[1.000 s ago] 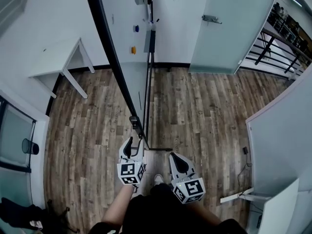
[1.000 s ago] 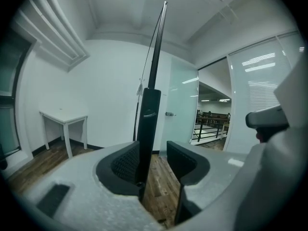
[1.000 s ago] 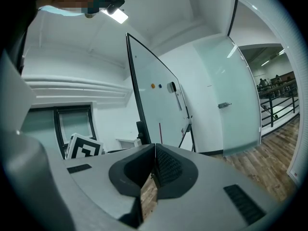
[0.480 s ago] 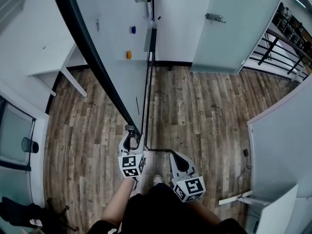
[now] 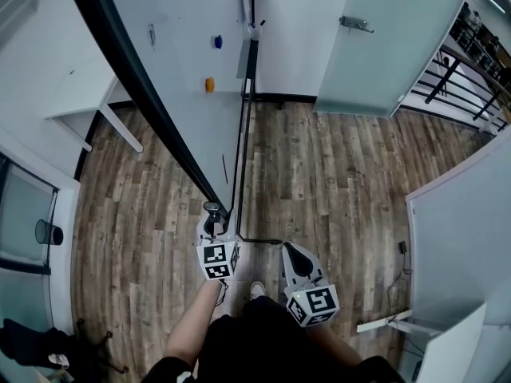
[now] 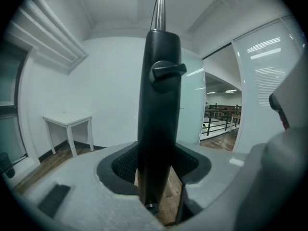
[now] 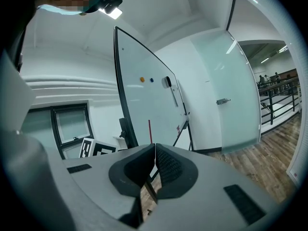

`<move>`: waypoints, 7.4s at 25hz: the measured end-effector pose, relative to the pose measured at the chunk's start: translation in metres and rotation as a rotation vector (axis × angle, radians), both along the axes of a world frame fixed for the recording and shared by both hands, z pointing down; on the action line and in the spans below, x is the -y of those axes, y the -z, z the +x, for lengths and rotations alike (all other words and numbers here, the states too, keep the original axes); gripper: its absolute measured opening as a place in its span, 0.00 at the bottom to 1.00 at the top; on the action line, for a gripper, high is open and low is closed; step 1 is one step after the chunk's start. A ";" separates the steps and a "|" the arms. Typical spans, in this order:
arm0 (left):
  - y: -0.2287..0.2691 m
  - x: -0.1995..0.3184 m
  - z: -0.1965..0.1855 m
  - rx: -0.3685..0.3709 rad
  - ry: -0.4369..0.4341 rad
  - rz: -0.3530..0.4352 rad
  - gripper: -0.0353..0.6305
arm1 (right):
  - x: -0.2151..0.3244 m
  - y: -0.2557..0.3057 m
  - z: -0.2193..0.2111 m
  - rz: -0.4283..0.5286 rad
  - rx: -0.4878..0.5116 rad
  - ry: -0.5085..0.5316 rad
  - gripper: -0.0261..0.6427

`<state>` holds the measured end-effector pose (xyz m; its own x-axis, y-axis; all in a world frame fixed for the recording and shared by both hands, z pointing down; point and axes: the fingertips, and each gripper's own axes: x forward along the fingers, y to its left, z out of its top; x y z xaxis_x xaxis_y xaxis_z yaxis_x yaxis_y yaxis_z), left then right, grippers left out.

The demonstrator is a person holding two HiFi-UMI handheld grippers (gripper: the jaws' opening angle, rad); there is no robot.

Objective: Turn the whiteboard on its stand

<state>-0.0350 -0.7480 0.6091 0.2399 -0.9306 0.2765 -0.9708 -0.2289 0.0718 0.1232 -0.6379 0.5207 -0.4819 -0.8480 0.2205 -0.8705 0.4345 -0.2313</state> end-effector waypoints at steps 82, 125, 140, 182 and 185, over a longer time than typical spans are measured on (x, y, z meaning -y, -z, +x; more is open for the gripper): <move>-0.008 -0.402 -0.076 0.008 -0.104 0.024 0.35 | -0.447 -0.014 -0.089 -0.042 -0.024 -0.186 0.06; -0.007 -0.578 -0.029 0.023 -0.146 0.048 0.35 | -0.607 -0.017 -0.056 -0.033 -0.023 -0.127 0.06; -0.010 -0.700 0.014 0.023 -0.149 0.037 0.35 | -0.734 -0.027 -0.017 -0.051 -0.027 -0.122 0.06; -0.015 -0.855 0.053 0.043 -0.257 -0.008 0.34 | -0.843 -0.019 0.006 -0.063 -0.027 -0.256 0.06; -0.015 -0.859 0.056 0.046 -0.263 -0.010 0.34 | -0.844 -0.020 0.007 -0.066 -0.027 -0.258 0.06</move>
<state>0.0207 0.1114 0.6241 0.4596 -0.8352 0.3021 -0.8805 -0.4729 0.0324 0.1299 0.2062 0.5408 -0.2449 -0.9255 0.2889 -0.9567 0.1823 -0.2271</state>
